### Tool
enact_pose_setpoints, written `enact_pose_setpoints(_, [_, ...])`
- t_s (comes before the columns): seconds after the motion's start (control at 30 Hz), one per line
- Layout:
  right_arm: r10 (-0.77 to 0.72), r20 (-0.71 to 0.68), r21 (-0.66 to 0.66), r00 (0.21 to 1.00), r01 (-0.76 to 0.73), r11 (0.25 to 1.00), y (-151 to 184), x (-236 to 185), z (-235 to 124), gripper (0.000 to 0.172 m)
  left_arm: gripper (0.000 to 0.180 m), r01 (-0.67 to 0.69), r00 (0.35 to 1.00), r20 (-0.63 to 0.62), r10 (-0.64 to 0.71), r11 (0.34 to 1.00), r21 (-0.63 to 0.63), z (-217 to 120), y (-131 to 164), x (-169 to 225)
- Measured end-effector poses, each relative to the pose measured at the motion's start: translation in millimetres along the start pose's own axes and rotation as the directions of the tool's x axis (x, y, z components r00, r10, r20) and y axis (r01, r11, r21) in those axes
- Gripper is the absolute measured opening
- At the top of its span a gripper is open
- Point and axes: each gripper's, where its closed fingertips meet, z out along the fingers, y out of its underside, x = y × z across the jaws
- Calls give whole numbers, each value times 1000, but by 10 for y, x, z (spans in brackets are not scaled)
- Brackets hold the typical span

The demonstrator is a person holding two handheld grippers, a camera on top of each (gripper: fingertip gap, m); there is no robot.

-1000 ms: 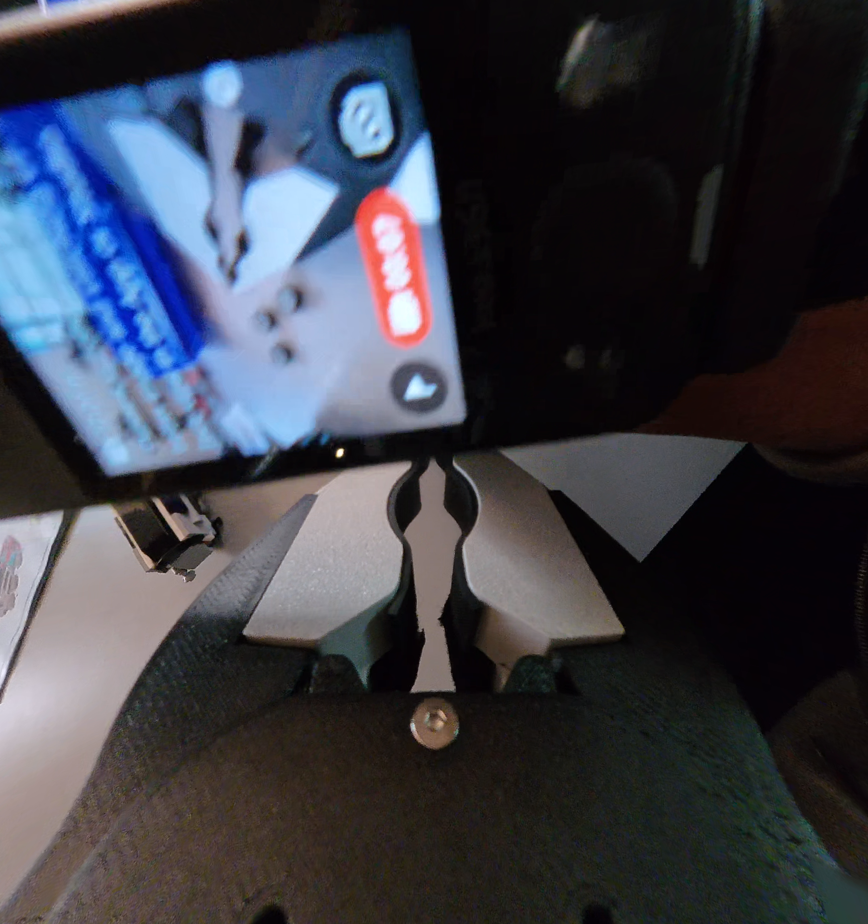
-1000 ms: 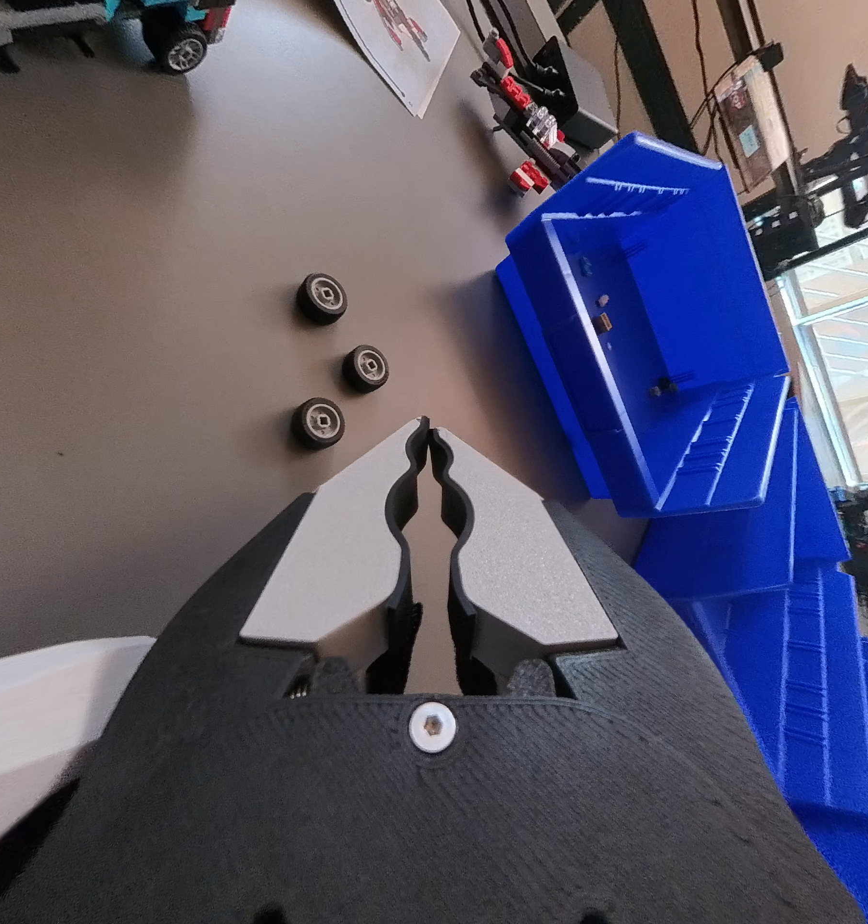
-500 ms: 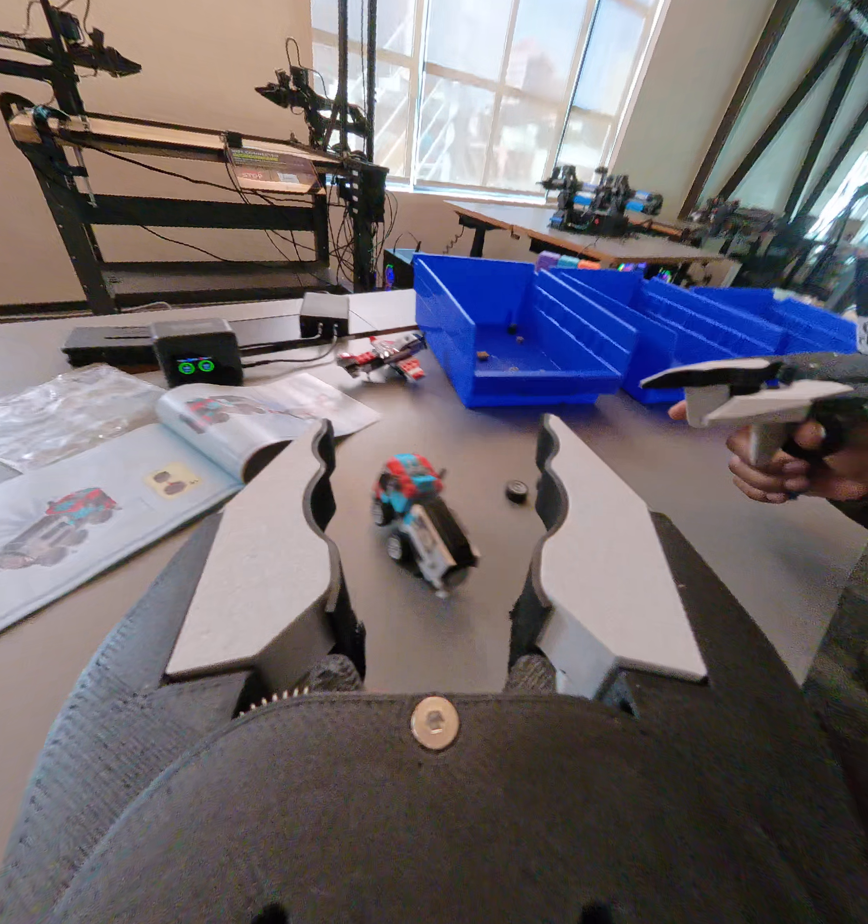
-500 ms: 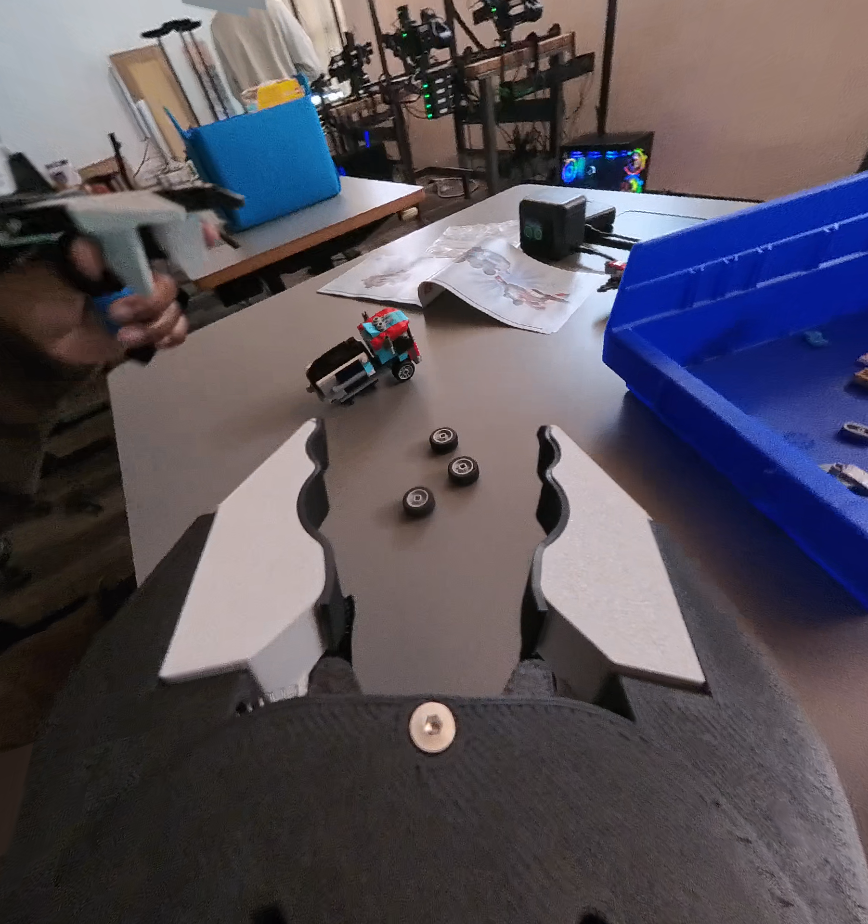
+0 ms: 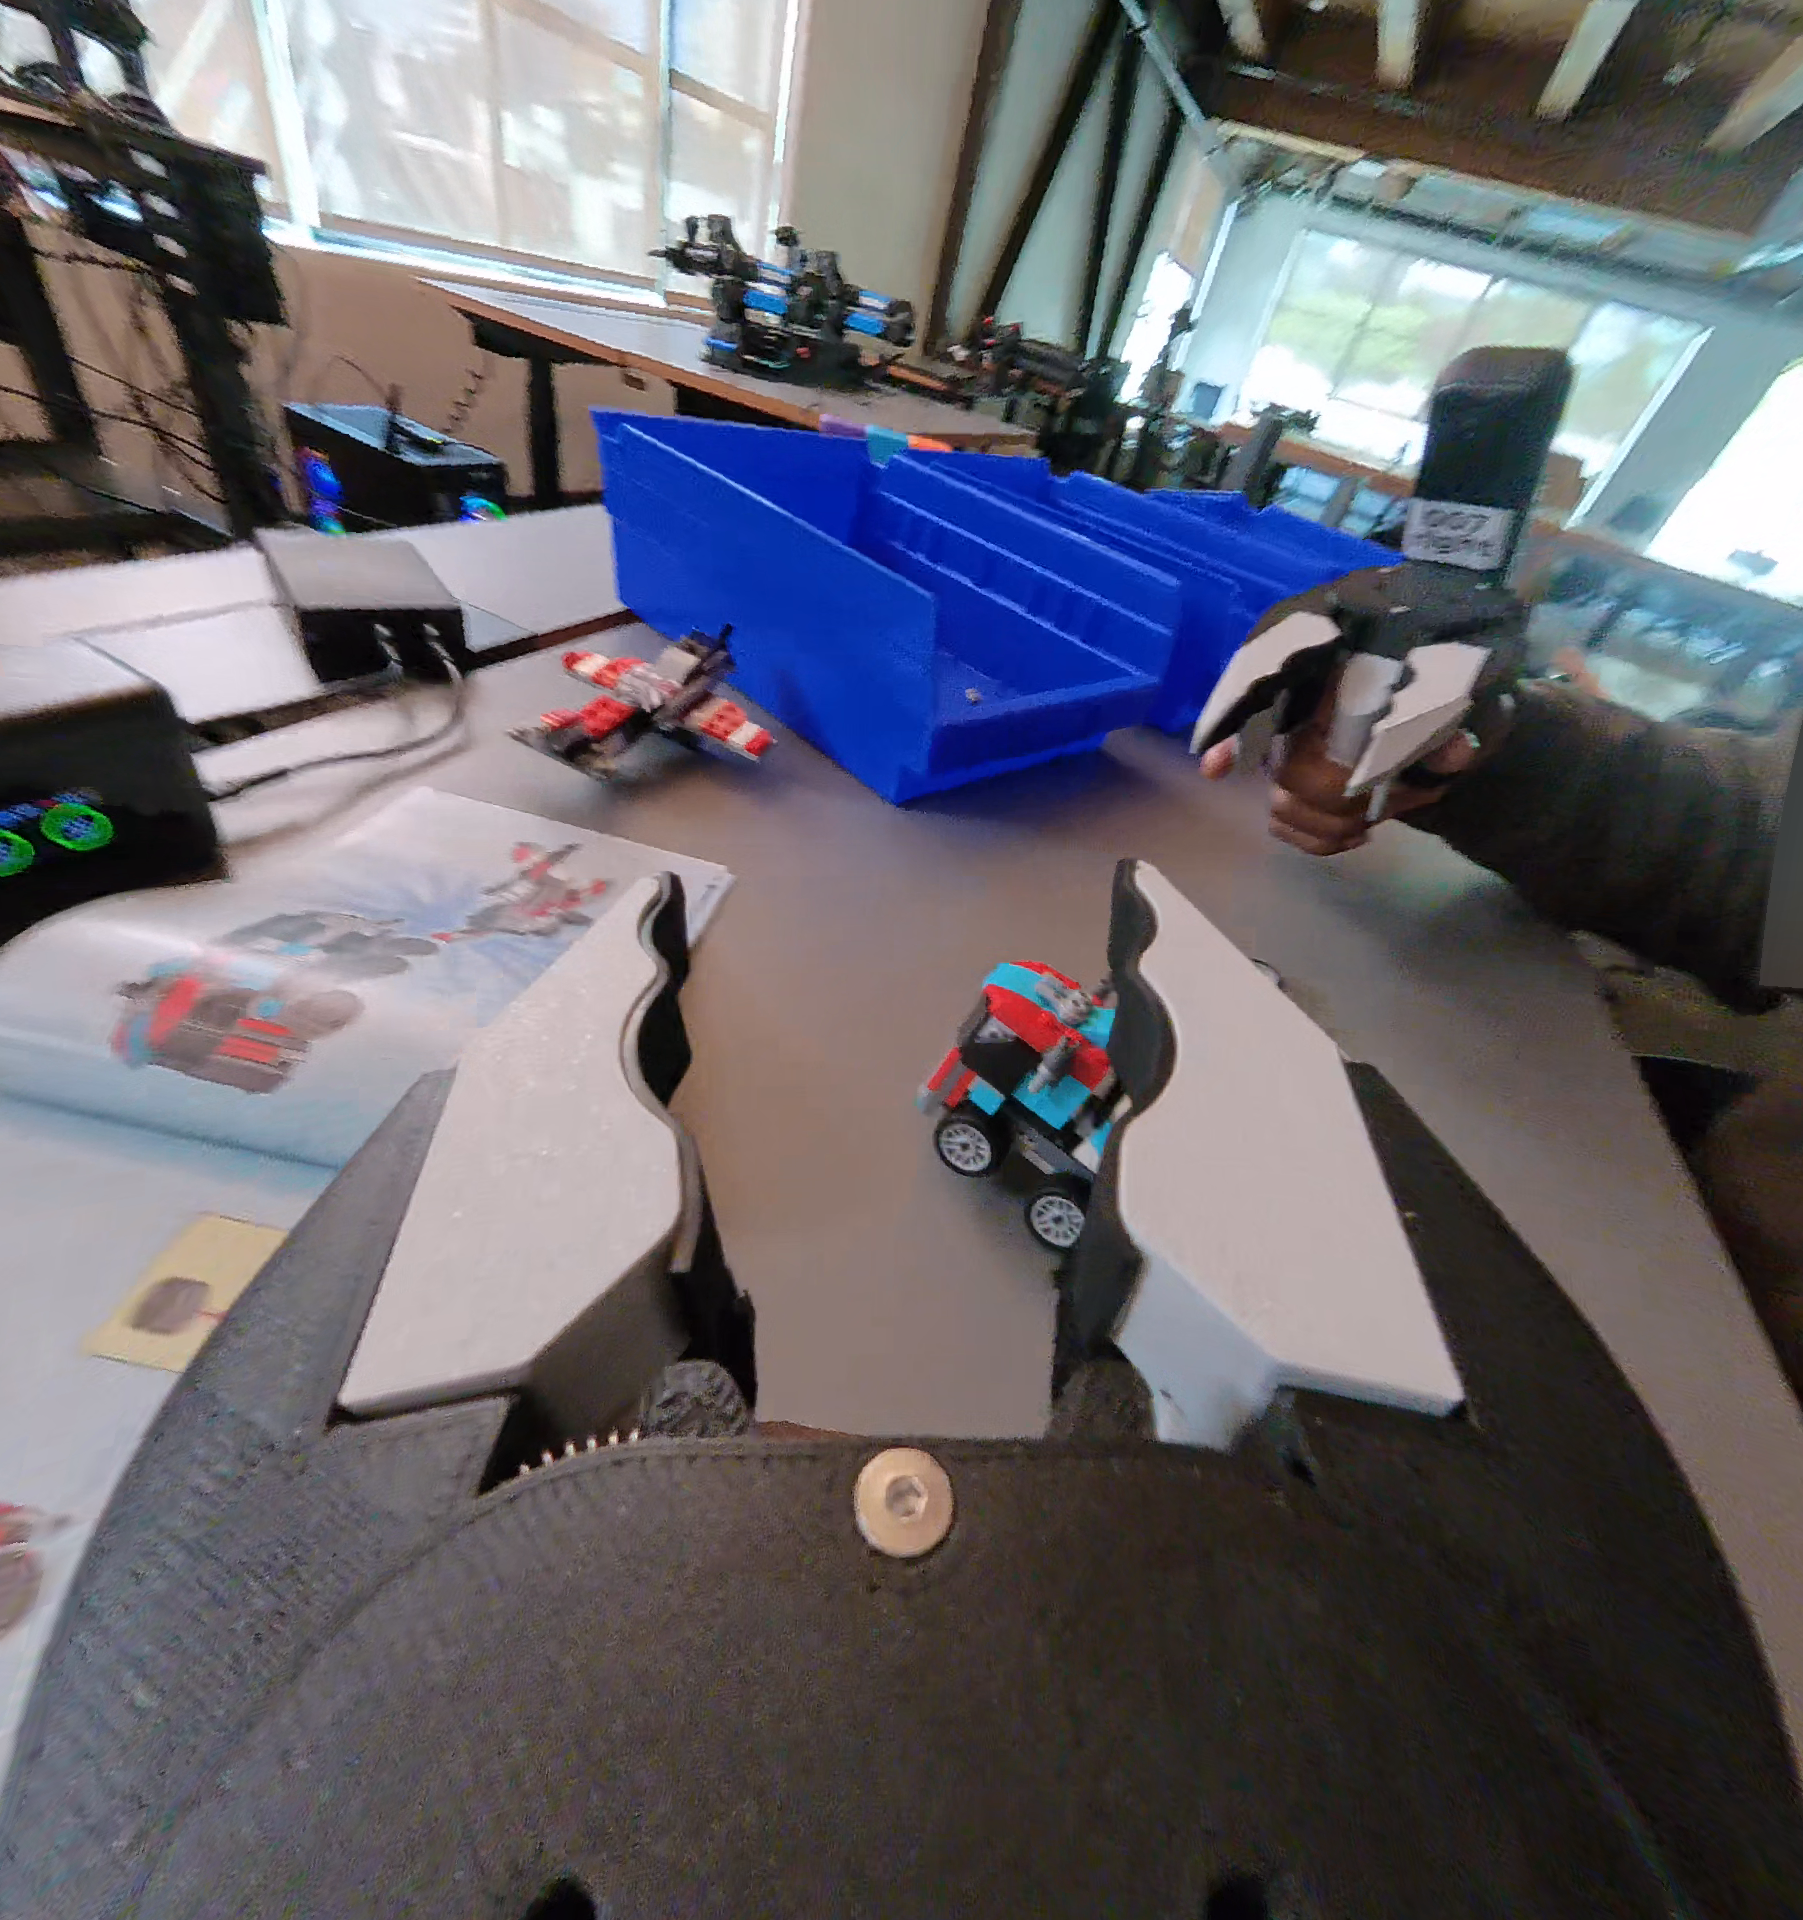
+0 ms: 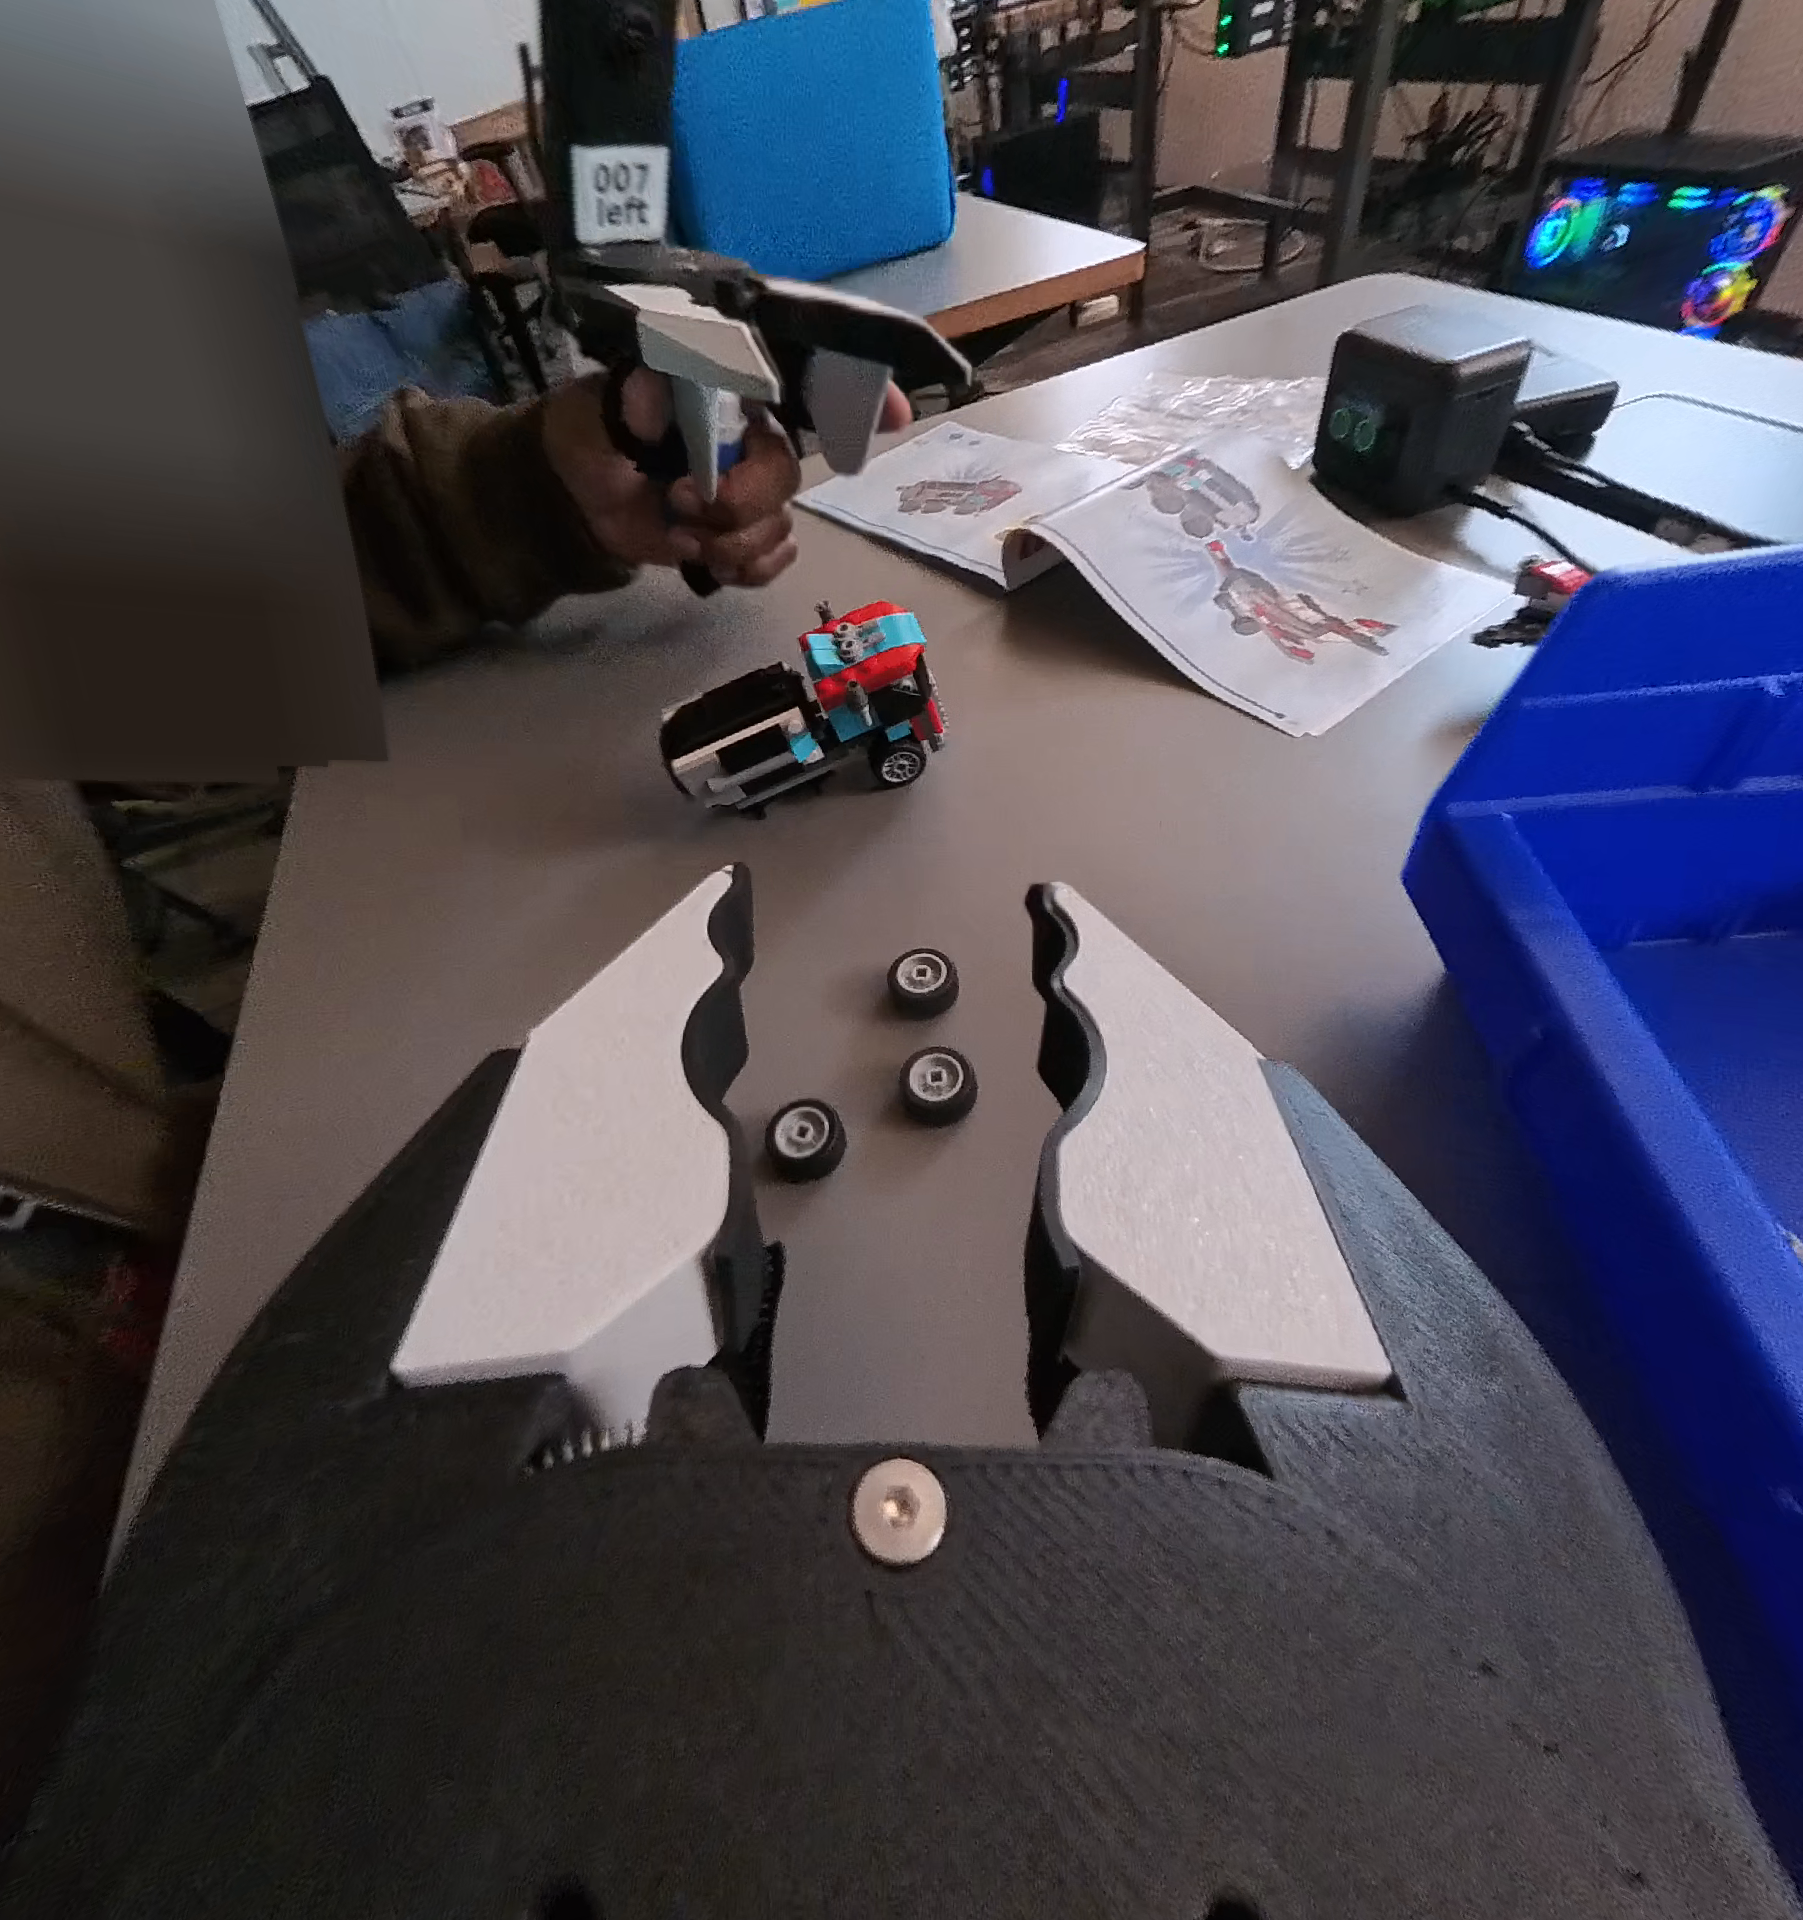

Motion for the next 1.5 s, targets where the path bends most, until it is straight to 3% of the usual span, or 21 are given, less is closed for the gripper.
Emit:
enact_pose_setpoints(0.13, [-1, 43, -17, 999, 2, 1000, -5, -59, 121, 51, 80, 44, 996, -71, -53, 992, -118, 2, 346, 149])
enact_pose_setpoints(0.57, [-23, 46, -26, 999, 25, 999, -150, -102, 367, 45, 67, 4, 989, -137, -50, 949, -315, -132, 666, 280])
enact_pose_setpoints(0.77, [-53, 63, -57, 997, 57, 997, -61, -110, 550, 45, 66, -46, 980, -196, -34, 921, -387, -178, 807, 439])
enact_pose_setpoints(0.97, [-83, 78, -102, 994, 91, 991, -153, -139, 731, 45, 64, -45, 973, -224, -55, 906, -420, -190, 861, 532])
enact_pose_setpoints(1.17, [-31, 127, -277, 991, 65, 959, 121, -387, 947, 45, 61, -41, 964, -252, -80, 896, -442, -151, 875, 674])
enact_pose_setpoints(1.5, [-14, 82, -387, 997, 45, 921, 298, -560, 1210, 46, 56, -35, 958, -268, -102, 886, -462, -41, 922, 776])
